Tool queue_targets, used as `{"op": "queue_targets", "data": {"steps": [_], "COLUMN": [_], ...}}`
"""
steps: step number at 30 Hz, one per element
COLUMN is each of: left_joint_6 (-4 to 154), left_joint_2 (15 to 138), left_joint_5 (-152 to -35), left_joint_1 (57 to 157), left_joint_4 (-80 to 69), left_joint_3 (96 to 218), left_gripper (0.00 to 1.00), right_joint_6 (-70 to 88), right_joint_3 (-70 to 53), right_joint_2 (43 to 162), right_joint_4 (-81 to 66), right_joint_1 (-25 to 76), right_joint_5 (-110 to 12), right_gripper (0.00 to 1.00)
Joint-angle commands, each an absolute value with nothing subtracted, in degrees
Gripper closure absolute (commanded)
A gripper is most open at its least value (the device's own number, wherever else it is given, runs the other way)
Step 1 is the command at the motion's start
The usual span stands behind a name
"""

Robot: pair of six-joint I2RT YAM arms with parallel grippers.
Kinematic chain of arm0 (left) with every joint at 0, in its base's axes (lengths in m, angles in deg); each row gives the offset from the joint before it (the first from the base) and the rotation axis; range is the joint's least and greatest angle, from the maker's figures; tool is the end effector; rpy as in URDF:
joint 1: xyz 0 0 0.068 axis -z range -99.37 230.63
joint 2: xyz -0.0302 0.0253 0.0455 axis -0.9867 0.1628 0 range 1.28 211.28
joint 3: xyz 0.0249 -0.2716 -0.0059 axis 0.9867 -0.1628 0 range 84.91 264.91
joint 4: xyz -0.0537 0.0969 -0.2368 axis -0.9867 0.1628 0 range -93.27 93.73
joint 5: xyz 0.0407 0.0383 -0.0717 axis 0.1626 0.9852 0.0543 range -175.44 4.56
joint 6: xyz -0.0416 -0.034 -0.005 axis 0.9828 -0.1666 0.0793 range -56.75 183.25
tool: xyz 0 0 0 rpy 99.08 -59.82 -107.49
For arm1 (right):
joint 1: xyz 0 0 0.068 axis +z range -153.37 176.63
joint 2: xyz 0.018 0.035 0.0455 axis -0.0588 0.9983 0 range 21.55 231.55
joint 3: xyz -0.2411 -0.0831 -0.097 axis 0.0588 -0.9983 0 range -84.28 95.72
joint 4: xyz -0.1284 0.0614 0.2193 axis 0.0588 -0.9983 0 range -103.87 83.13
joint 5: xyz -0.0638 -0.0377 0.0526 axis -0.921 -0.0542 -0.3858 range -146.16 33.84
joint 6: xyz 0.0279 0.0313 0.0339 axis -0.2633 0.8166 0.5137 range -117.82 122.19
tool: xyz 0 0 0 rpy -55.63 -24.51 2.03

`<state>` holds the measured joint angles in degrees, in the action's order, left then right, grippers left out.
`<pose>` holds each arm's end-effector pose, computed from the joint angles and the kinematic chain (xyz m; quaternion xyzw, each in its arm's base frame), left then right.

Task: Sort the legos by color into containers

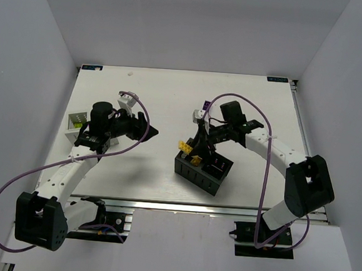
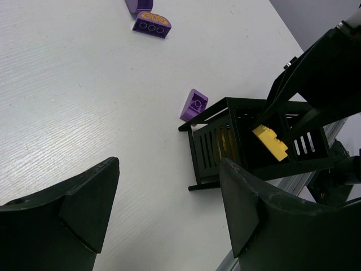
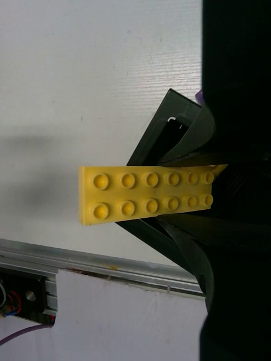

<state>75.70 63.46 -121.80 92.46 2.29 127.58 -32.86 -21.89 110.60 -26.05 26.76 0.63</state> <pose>0.2314 -0.0700 0.2782 0.1632 0.8024 -0.3645 0.4434 0.2675 0.1898 0.2542 -0.5897 0.5905 0.4261 0.3492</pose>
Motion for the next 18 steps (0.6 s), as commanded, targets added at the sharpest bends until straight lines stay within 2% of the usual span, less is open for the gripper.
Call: {"op": "queue_targets", "data": {"steps": [1,3,4,7,12,16,18], "left_joint_6": [75.1,75.6,75.7,77.7,80.6,81.5,81.5], "left_joint_2": [62.2,62.5,62.5,63.7,68.8,72.3,75.0], "left_joint_5": [-121.2,-121.0,-121.0,-123.0,-123.7,-120.3,-116.8], "left_joint_1": [92.6,92.6,92.6,92.6,92.6,93.8,95.6], "left_joint_4": [1.9,1.7,1.5,-1.1,-2.8,-2.1,0.0], "left_joint_3": [127.4,127.4,127.4,126.8,128.9,133.2,138.3], "left_gripper": [0.18,0.16,0.15,0.12,0.11,0.12,0.16], "right_joint_6": [-35.4,-36.2,-36.2,-36.3,-36.6,-32.4,-23.1], "right_joint_3": [-22.1,-22.1,-22.2,-22.0,-19.2,-16.4,-16.9], "right_joint_2": [109.0,108.9,108.7,108.1,107.0,105.0,100.6], "right_joint_4": [-25.4,-26.3,-26.5,-26.6,-28.2,-27.2,-22.1], "right_joint_1": [27.9,28.2,28.4,28.4,28.1,27.7,26.4], "right_joint_5": [-0.2,-1.3,-1.7,-2.2,-2.6,-6.0,-13.1], "right_gripper": [0.79,0.66,0.54,0.43,0.43,0.55,0.62]}}
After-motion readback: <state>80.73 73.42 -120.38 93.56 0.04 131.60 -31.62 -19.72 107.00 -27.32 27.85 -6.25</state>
